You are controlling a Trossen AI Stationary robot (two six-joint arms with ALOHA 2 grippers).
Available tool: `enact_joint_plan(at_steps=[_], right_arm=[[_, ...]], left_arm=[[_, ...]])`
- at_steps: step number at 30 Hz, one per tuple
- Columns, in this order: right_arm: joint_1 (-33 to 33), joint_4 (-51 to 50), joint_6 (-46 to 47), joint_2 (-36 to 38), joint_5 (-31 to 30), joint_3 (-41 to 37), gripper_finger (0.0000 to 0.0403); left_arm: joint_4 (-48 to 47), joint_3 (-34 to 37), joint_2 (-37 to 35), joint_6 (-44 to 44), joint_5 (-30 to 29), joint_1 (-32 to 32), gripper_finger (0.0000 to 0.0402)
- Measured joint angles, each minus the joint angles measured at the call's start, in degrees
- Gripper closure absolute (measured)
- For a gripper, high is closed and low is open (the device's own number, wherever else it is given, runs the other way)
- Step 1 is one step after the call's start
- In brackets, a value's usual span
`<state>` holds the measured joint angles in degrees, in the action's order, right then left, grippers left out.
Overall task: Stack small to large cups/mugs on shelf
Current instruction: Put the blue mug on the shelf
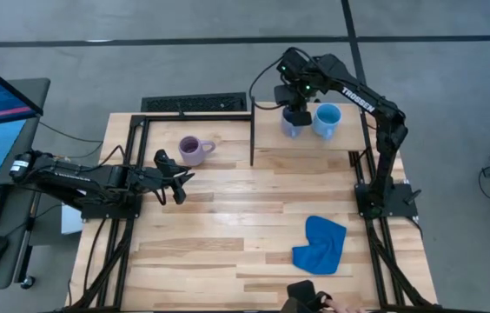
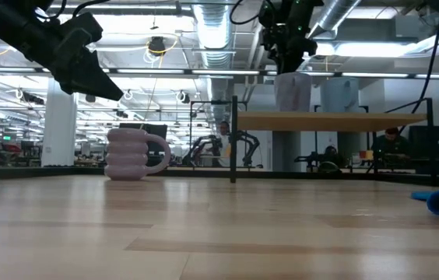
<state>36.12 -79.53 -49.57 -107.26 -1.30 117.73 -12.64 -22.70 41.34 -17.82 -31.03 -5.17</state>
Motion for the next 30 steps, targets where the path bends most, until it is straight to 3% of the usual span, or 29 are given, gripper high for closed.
enact_joint_plan(at_steps=[30], right_arm=[[-0.11,-1.12,-0.43,0.00,-1.62,0.00,0.0304]], left_arm=[[-0.97,0.00,0.00,-0.44,0.00,0.00,0.0298]])
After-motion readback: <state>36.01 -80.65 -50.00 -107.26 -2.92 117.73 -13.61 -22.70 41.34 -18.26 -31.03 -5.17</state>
